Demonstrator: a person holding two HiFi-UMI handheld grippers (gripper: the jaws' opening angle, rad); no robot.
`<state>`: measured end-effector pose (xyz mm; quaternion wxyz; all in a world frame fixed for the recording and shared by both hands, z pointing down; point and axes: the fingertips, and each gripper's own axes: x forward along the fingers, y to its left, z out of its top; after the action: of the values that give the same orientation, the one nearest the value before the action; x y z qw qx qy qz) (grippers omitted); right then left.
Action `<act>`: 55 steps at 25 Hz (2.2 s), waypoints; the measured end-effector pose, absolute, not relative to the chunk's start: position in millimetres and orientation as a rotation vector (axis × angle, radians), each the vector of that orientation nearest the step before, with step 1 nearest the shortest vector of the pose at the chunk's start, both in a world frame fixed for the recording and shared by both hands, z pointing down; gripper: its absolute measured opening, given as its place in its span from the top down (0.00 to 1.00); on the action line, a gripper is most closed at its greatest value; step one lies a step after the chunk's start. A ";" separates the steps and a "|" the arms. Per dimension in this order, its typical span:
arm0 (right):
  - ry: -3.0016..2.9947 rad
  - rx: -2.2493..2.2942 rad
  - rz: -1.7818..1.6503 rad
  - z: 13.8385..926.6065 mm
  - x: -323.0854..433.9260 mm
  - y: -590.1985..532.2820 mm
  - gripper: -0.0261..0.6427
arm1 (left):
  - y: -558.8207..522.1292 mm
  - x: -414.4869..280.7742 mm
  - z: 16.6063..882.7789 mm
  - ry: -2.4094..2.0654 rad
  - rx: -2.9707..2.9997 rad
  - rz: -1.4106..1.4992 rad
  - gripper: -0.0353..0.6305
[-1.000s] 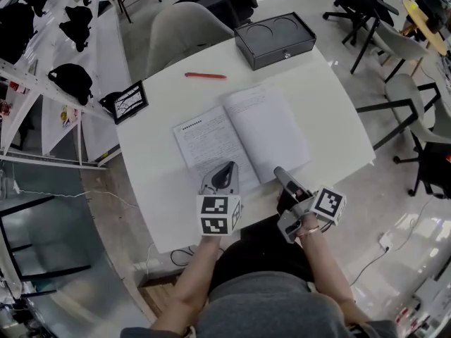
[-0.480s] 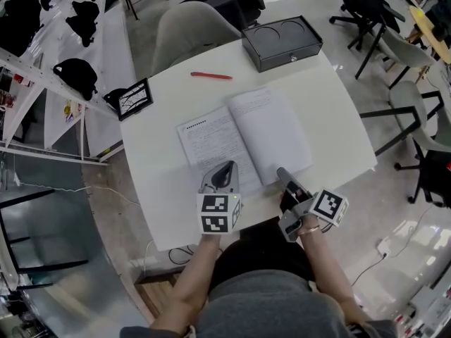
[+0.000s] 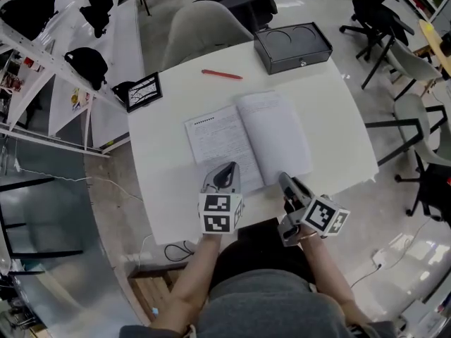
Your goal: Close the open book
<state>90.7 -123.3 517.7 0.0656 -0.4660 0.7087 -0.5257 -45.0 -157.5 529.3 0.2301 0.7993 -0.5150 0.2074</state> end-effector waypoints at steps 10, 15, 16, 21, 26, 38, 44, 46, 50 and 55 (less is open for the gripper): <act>2.499 -1.445 -1.356 503.4 73.5 -119.2 0.89 | -144.2 -58.2 532.8 -1.465 2.141 0.552 0.94; 2.656 -1.455 -1.262 500.1 64.1 -115.8 0.91 | -138.7 -63.4 531.8 -1.486 2.121 0.542 0.94; 2.683 -1.456 -1.243 499.7 62.5 -115.4 0.91 | -137.8 -64.6 531.8 -1.492 2.116 0.541 0.94; 2.837 -1.480 -1.118 497.8 54.3 -112.3 0.91 | -132.7 -72.9 532.0 -1.521 2.088 0.542 0.94; 3.012 -1.485 -0.956 496.5 41.9 -108.6 0.91 | -129.0 -82.3 533.6 -1.547 2.052 0.539 0.94; 3.152 -1.443 -0.844 500.3 23.2 -102.8 0.91 | -116.8 -104.8 537.7 -1.600 1.978 0.509 0.94; 3.245 -1.394 -0.790 505.8 11.0 -100.5 0.91 | -114.6 -113.2 536.4 -1.626 1.963 0.499 0.94; 3.242 -1.384 -0.815 508.6 7.2 -100.7 0.92 | -113.8 -116.7 536.3 -1.632 1.955 0.494 0.94; 3.257 -1.361 -0.842 515.9 -0.7 -100.4 0.93 | -111.1 -123.1 536.8 -1.645 1.944 0.489 0.94; 3.349 -1.341 -0.805 524.9 -9.4 -97.8 0.93 | -107.5 -128.9 537.3 -1.648 1.918 0.487 0.94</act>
<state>-9.4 -97.8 524.9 -0.2736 -0.3489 0.8715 -0.2094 -128.9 -107.5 537.3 0.2795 0.7150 -0.6146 0.1814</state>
